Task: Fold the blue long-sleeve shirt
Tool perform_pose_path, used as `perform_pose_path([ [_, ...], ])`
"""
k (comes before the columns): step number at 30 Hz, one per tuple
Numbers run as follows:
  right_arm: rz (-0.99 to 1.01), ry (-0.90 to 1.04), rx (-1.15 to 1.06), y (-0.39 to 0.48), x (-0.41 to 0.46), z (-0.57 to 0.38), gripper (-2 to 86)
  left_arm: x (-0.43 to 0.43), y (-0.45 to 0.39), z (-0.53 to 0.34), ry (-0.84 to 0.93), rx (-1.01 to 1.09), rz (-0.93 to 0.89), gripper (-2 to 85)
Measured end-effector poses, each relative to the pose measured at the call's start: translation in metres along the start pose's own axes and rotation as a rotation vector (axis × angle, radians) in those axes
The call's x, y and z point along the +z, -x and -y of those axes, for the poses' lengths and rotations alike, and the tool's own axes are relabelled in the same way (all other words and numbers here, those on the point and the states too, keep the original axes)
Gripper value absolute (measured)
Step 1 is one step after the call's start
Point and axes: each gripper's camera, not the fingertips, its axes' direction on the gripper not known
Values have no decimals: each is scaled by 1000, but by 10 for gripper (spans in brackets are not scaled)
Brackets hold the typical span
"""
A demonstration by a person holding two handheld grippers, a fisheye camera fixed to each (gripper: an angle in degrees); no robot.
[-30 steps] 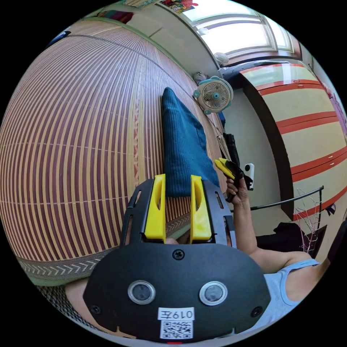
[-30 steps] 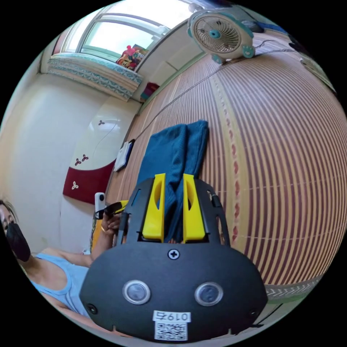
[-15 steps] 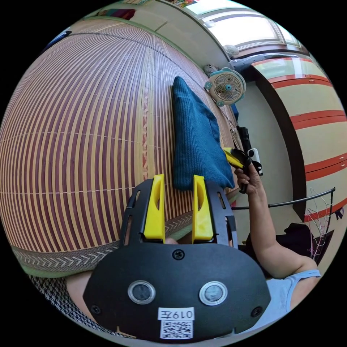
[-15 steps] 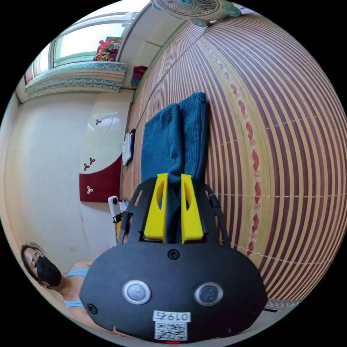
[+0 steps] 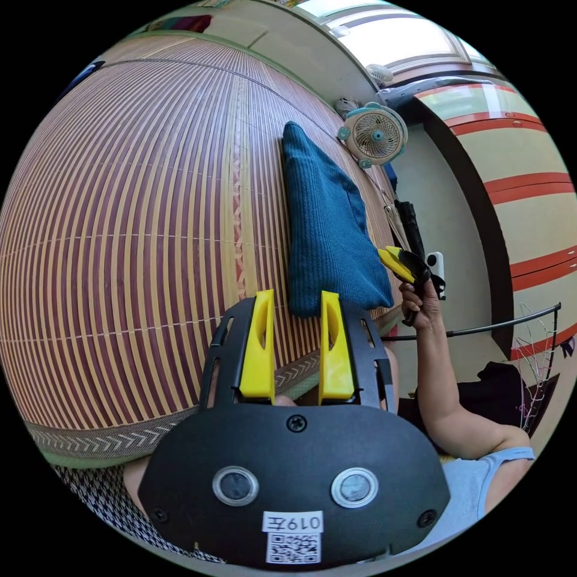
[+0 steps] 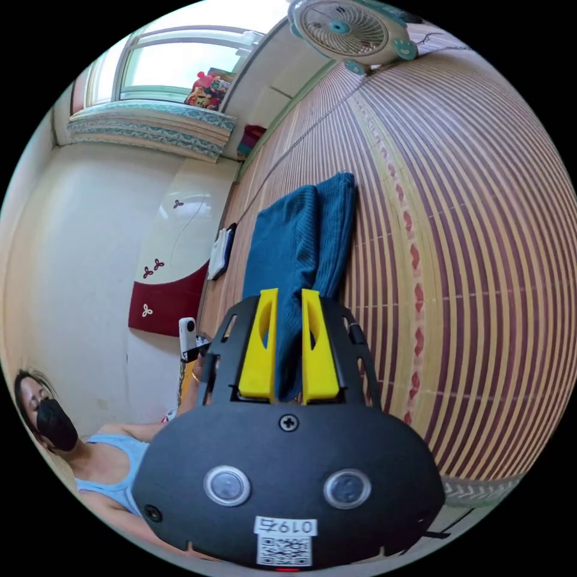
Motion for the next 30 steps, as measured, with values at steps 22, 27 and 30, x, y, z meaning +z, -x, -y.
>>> perform_pose_path([
  [22, -295, 73, -393, 52, 34, -177, 101, 119, -129, -197, -198, 630, 615, 88],
  [27, -391, 10, -456, 63, 44, -201, 91, 204, -167, -240, -148, 851, 868, 85],
  [30, -413, 33, -482, 66, 50, -210, 90, 244, -180, -262, -142, 948, 961, 81],
])
